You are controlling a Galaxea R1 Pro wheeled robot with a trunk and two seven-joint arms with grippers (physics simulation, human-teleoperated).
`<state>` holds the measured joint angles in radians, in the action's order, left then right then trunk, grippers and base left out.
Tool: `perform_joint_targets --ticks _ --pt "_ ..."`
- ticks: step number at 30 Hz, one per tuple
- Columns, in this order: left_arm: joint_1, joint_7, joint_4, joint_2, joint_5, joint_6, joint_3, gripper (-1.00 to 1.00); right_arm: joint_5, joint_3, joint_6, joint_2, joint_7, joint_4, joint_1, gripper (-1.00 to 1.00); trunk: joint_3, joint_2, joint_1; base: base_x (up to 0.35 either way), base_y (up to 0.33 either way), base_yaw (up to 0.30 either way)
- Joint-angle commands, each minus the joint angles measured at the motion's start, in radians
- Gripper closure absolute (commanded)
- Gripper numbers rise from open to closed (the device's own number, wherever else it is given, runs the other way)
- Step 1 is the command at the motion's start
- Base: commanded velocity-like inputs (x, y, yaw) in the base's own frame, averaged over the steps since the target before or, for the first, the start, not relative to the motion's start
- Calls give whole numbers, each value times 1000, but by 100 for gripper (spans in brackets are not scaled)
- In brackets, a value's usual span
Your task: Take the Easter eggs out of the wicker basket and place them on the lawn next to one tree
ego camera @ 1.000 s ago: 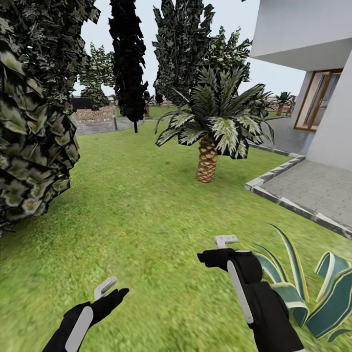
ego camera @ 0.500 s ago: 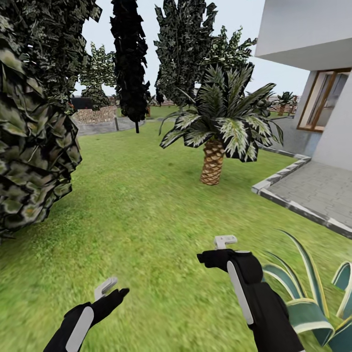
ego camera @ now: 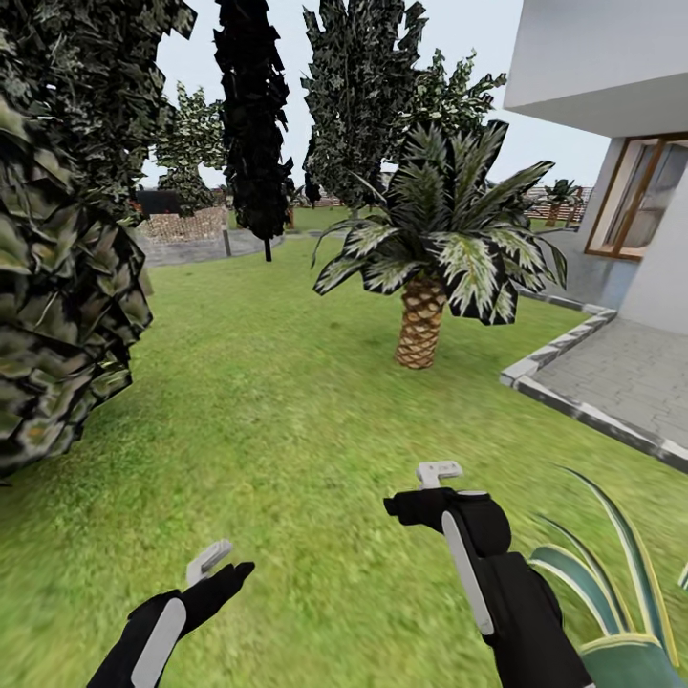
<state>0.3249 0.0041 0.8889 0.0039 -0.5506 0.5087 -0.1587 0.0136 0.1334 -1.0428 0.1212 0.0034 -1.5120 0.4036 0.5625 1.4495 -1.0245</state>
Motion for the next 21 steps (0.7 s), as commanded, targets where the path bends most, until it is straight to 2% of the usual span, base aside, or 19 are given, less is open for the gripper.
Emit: perform_joint_targets --ticks 1,5,10,14,15,18,21 --pt "0 0 4 -1 -6 6 -2 -100 -1 9 -4 0 -1 1 1 -100 1 0 -1 317 56 0" --pt "-7 0 8 -4 -6 5 2 -100 1 21 -4 -5 0 -1 1 -100 1 0 -1 317 74 0" --pt "-14 2 9 -6 -5 1 33 -100 4 27 -4 -7 2 -11 0 -100 1 0 -1 317 91 0" --pt "-17 10 1 -7 -5 -59 53 -100 4 39 -4 -9 3 -19 -1 -100 1 0 -1 317 96 0" --pt "-17 11 0 -6 -6 -70 55 -100 5 48 -4 -10 3 -20 -2 -100 1 0 -1 317 97 0" --pt "-18 15 -5 -7 -8 -106 59 -100 4 115 -4 -15 5 -21 -11 -100 1 0 -1 317 98 0" --pt "-18 16 -6 -6 -6 -115 60 -100 4 133 -4 -17 5 -21 -15 -100 1 0 -1 317 98 0"
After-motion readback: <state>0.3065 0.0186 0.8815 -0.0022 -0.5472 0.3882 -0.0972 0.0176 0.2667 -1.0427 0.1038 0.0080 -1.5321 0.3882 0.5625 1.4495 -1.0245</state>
